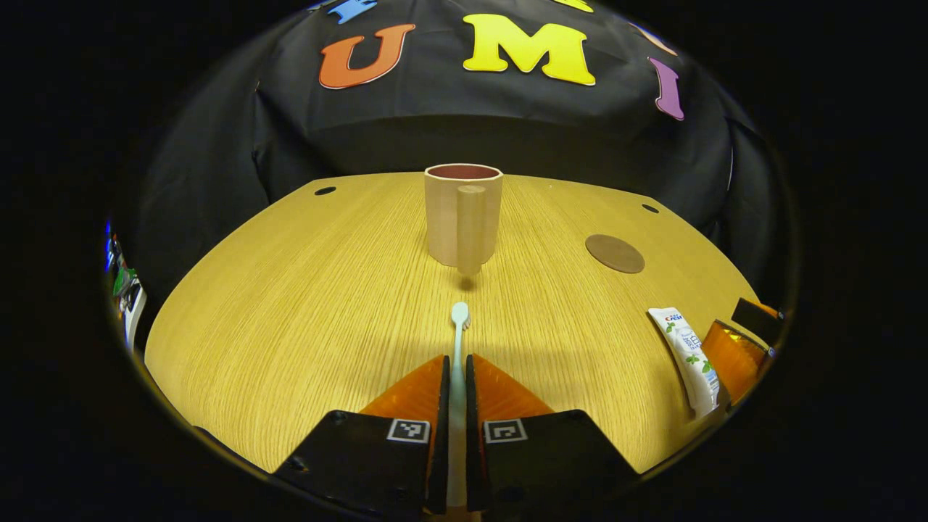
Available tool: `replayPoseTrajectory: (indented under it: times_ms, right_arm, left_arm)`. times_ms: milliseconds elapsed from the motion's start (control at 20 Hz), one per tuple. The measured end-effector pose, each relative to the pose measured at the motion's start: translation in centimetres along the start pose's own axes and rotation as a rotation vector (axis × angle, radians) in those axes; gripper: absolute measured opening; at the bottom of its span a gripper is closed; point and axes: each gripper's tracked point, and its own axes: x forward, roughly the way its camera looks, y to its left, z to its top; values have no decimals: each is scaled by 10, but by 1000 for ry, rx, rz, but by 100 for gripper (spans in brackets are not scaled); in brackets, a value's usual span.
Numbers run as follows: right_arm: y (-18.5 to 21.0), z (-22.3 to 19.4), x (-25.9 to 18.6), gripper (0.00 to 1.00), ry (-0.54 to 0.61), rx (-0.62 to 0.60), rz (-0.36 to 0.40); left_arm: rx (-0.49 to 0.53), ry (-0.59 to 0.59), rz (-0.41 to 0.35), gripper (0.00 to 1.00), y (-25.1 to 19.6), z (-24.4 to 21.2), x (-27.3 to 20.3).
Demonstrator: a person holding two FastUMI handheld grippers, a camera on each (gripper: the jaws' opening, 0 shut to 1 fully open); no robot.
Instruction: Put the toothbrush and toothpaste on the desktop into the cup, then pick up the cup and place it on the coaster on the desktop.
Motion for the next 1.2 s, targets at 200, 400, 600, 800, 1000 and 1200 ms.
replayPoseTrajectory:
  times_ms: [200,400,600,800,1000,1200]
  right_arm:
    - [6,-13,2,98,46,0,2]
    - [7,-23,10,96,102,26,2]
    - [9,-32,12,76,144,55,3]
    - [10,-38,13,63,175,60,-6]
    - [9,-39,14,47,195,69,-2]
    - [15,-40,15,41,197,52,31]
  left_arm:
    - [-1,-17,-1,9,-1,4,-6]
    - [58,-116,35,8,2,32,-25]
    - [107,-204,27,8,-9,57,-48]
    - [112,-266,-2,8,-19,75,-65]
    - [108,-309,-8,8,-25,94,-80]
    - [132,-329,4,8,-19,108,-82]
